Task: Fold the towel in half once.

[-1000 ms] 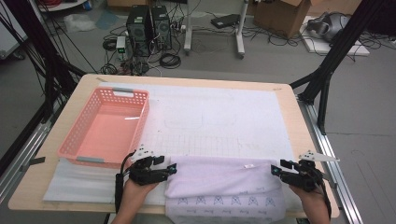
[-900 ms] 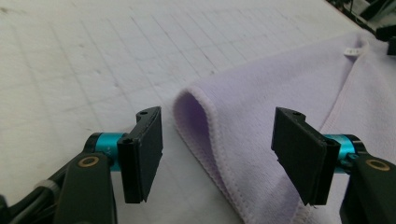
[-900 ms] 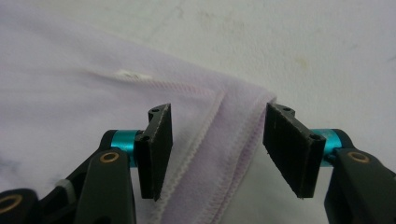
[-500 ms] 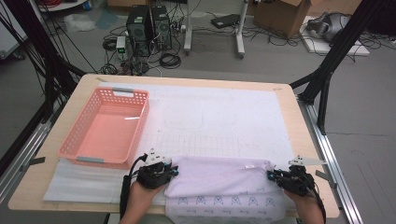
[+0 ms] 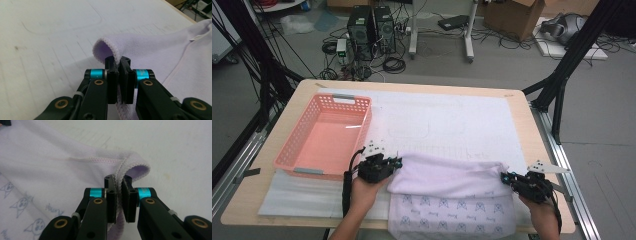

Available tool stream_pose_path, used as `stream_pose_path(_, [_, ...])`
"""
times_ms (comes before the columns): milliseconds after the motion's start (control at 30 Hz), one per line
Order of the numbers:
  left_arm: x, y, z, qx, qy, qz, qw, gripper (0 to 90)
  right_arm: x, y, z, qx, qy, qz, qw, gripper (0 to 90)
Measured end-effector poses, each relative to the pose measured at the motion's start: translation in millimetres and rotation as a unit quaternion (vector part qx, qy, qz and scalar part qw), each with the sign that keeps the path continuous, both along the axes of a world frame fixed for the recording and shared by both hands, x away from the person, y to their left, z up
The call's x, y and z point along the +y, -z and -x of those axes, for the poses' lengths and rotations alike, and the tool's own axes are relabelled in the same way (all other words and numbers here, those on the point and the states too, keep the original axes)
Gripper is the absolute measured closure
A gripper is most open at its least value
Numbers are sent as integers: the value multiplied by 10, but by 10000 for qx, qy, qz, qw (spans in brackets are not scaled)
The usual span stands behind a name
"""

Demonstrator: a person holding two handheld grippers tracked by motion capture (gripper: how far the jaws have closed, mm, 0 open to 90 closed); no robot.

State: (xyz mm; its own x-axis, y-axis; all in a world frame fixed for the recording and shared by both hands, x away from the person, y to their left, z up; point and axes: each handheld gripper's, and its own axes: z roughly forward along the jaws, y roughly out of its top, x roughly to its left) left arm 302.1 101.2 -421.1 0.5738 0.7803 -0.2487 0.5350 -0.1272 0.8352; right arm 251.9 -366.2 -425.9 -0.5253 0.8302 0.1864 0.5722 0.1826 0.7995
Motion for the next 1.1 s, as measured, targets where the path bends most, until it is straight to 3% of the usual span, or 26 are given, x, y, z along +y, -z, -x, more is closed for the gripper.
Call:
stream_pose_path(100, [-15, -101, -174, -77, -59, -91, 9999, 854, -16, -65, -129, -103, 58, -128, 9998, 841])
stream_pose_path(267, [-43, -214, -460, -198, -140, -186, 9995, 853, -8, -145, -422, -171, 148, 18, 9997, 840])
stream_pose_path(433, [-77, -218, -679, -239, -283, -183, 9991, 853, 10, -182, -694, -230, 324, 153, 9991, 840])
stream_pose_path(500, [-95, -219, -749, -253, -314, -194, 9990, 852, 33, -202, -790, -305, 417, 384, 9979, 844])
stream_pose_path(767, [-104, -176, -937, -349, -504, -42, 9981, 853, 19, -219, -1050, -271, 608, 344, 9972, 846])
stream_pose_path(833, [-79, -144, -968, -267, -541, -17, 9982, 853, 32, -219, -1103, -271, 640, 332, 9970, 846])
stream_pose_path(933, [-81, -68, -992, -95, -457, -164, 9988, 849, 69, -182, -1167, -196, 663, 312, 9971, 846])
stream_pose_path(1000, [-93, -28, -992, -30, -459, -290, 9985, 762, 93, -120, -1204, -12, 645, 358, 9973, 817])
stream_pose_path(1033, [-88, -17, -985, -29, -505, -268, 9984, 660, 96, -88, -1222, 131, 660, 325, 9972, 760])
stream_pose_path(1067, [-74, -7, -975, -6, -509, -216, 9985, 610, 87, -65, -1235, 213, 684, 306, 9970, 663])
stream_pose_path(1100, [-63, 2, -959, -6, -496, -187, 9986, 576, 76, -55, -1235, 262, 764, 265, 9964, 625])
